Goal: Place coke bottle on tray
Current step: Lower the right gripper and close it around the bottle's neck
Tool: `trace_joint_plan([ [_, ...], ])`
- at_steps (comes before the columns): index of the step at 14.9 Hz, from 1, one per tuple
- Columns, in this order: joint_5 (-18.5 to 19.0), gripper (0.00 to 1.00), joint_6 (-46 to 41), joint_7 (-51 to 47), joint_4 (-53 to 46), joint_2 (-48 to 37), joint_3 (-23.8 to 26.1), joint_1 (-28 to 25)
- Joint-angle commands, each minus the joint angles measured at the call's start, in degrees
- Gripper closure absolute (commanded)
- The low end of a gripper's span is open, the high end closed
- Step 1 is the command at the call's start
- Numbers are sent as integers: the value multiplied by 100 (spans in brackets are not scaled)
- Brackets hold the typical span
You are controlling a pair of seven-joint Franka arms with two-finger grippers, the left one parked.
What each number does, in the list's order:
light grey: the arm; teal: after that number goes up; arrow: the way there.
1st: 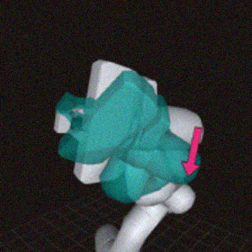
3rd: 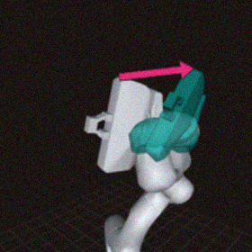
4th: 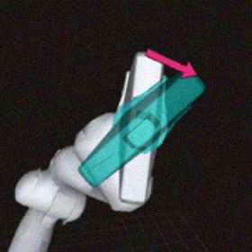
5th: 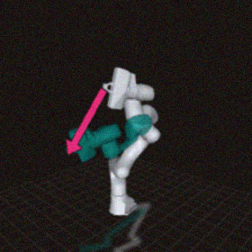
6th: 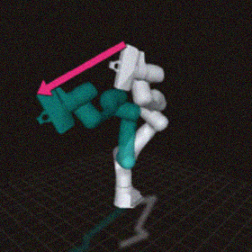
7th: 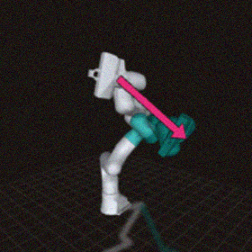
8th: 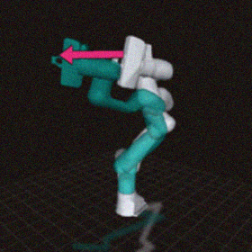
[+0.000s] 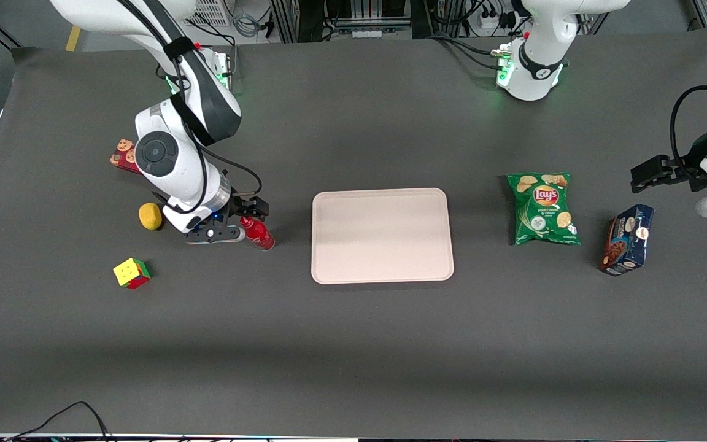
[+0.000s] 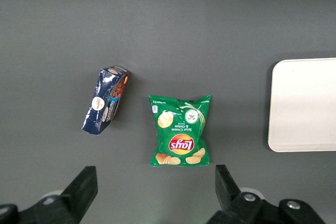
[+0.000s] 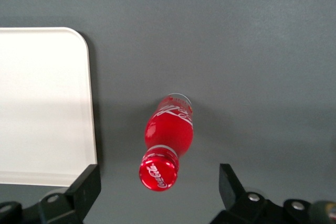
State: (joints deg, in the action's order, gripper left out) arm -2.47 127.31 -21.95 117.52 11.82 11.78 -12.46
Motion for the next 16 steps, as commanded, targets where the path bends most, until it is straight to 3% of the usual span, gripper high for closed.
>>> trace_joint_plan([
  [1, 439, 0, 110, -476, 16, 162, 35, -116],
  [8, 458, 0, 233, -486, 25, 189, 44, -116],
  [11, 467, 21, 251, -477, 25, 189, 44, -116],
  [16, 467, 36, 374, -442, 104, 189, 35, -116],
])
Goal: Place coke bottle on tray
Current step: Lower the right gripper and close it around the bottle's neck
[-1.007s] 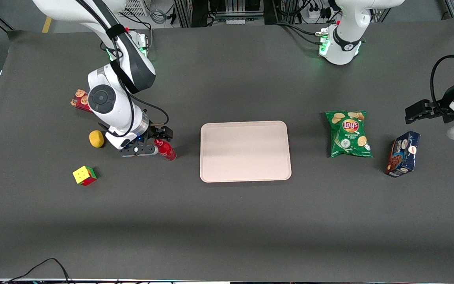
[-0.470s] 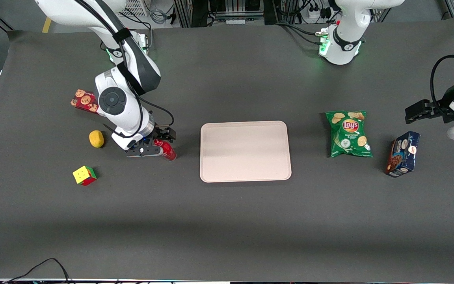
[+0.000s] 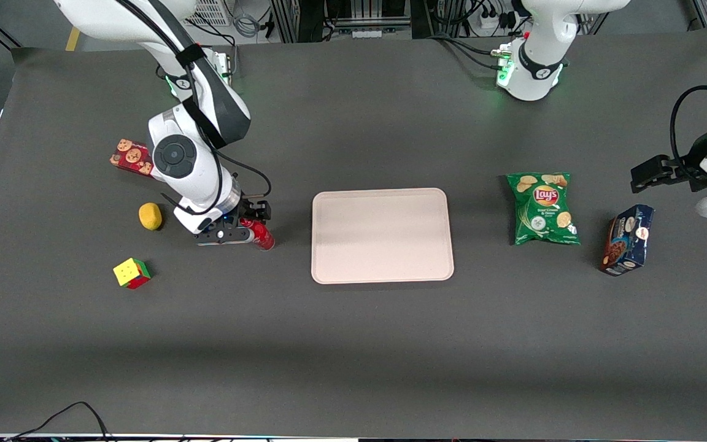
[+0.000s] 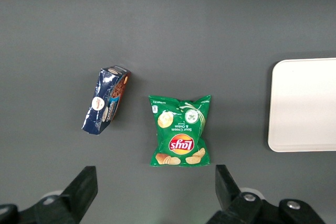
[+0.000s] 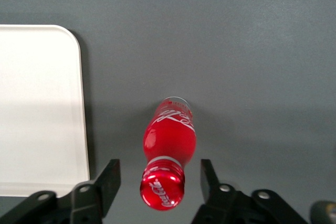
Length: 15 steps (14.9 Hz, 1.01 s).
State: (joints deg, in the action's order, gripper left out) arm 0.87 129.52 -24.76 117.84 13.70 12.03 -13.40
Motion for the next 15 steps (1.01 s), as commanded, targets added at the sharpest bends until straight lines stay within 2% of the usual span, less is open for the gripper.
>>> trace_joint_plan([
  [1, 132, 43, 153, -160, 72, 1, 19, -13],
  [4, 132, 64, 162, -152, 72, 1, 19, -22],
  [7, 132, 95, 162, -152, 72, 1, 19, -22],
  [8, 141, 100, 162, -134, 81, -17, 10, -13],
  [12, 194, 100, -57, -125, 11, -166, 10, 31],
  [15, 194, 100, -776, -125, -427, -385, 10, 39],
])
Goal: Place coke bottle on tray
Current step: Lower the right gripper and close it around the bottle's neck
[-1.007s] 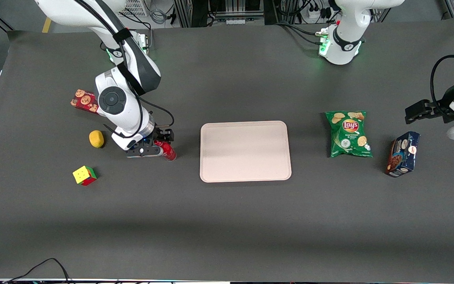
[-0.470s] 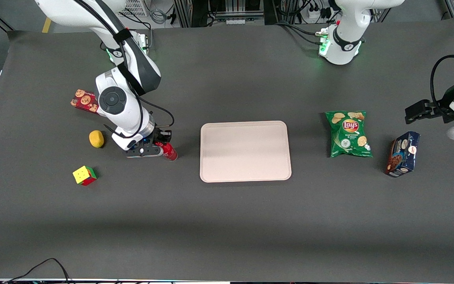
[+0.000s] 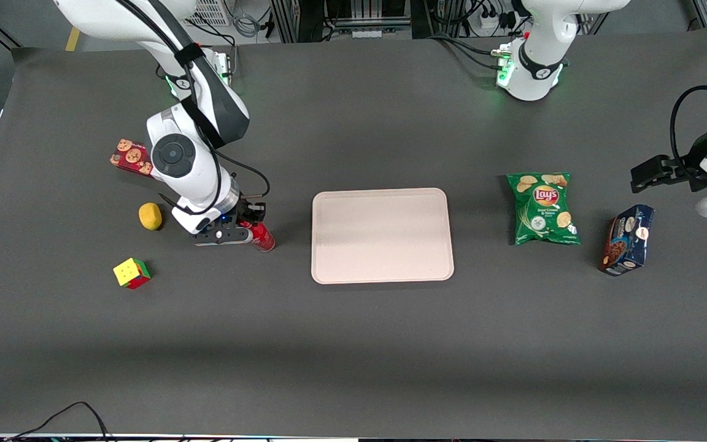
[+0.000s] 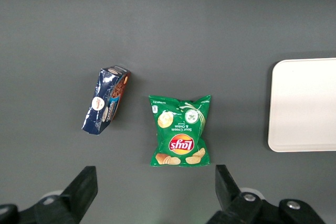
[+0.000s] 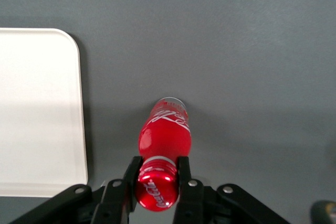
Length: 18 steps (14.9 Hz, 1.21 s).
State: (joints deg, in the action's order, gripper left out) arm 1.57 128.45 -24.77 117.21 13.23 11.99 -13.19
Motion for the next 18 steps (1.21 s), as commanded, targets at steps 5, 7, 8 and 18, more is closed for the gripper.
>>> trace_joint_plan([
  [5, 116, 100, -2409, -221, -1822, -400, 197, -43],
  [7, 116, 100, -2893, -510, -2358, -374, 277, -43],
  [8, 116, 100, -3130, -555, -2639, -330, 364, -52],
  [18, 264, 100, -3529, -2031, -4690, 1137, 506, -1176],
])
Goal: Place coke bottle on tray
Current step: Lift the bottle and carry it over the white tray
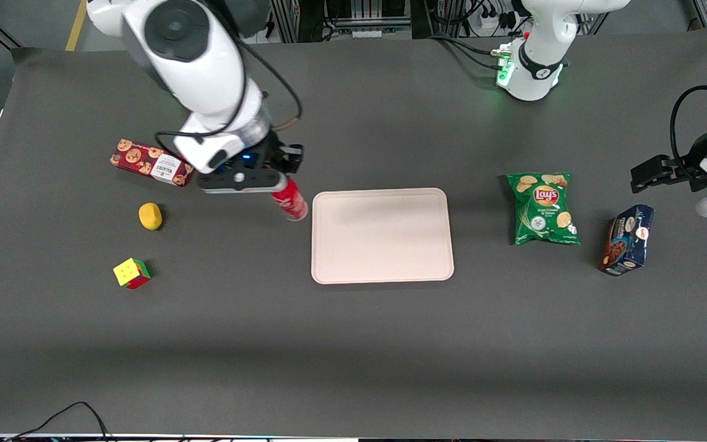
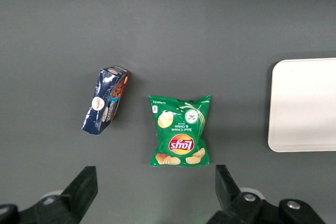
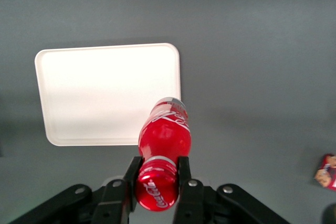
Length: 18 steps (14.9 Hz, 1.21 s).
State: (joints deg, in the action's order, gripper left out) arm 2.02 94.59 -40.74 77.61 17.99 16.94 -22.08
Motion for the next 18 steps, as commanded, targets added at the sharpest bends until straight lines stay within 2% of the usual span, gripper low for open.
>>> trace_joint_plan([
  [1, 316, 100, -117, -504, -738, 775, 11, -367],
  [7, 817, 100, 576, -1032, -660, 1496, 46, -613],
  [10, 1054, 100, 1287, -980, -38, 1550, 47, -579],
  [13, 1073, 100, 1702, -954, 368, 1558, 64, -517],
  [18, 1029, 100, 1782, -944, 588, 1585, 73, -464],
])
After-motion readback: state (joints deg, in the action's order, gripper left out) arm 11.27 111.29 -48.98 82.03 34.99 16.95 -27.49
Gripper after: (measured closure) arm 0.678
